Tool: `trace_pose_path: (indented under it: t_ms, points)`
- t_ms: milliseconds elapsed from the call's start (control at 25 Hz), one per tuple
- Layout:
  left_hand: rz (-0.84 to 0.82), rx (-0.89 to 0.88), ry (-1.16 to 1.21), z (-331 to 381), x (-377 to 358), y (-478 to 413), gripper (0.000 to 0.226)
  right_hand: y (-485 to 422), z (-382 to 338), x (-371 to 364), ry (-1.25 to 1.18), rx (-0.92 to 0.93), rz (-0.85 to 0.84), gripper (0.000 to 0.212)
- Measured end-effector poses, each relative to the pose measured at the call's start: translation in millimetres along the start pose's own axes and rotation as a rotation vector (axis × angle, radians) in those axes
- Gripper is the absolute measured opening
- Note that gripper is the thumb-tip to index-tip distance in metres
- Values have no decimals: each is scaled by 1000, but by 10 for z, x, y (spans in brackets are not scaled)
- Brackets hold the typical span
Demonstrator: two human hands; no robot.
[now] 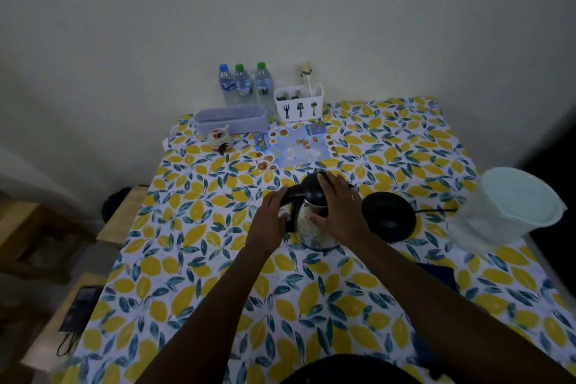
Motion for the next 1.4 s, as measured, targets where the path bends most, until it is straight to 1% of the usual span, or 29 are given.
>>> trace_pose_path:
  t_ms: [160,280,440,560,720,840,960,1040,1200,1400]
  points:
    - [-12,29,-4,-77,-59,-117,60,38,38,-20,-82,1,42,92]
    - [-17,50,-21,-117,-55,-256,50,41,12,-24,-181,-4,58,90]
    - [28,-6,-16,-13,-44,-276,45,89,76,89,-250,-38,89,87]
    - [77,-52,5,240,-55,-312,44,150,197,351,-248,-48,139,86]
    - [93,-97,36,748,-113,-603,44,101,502,886,-193,-60,225,88]
    - [38,-140,60,1174,-271,-844,44,112,865,1172,-206,-112,266,89]
    - [-28,-167,53,1470,-470,-974,44,178,1185,1273,-214,-180,271,88]
    - [-49,-172,36,1530,-567,-1012,44,194,1295,1282,-218,-195,263,89]
    - [-74,-141,15,1505,-665,-1032,46,183,1347,1265,-201,-168,236,89]
    - [-65,-144,-2,1479,-665,-1008,48,196,1335,1231,-127,-146,233,90]
Point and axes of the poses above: each hand's wrist, its own y-axis away from the middle knuckle, its own x-axis out of the back of the hand, z = x × y, the point moved 6 cm from there along -y, towards the middle knuckle, and after that the axes turned 14 degrees about -y, right-handed, at the moved point
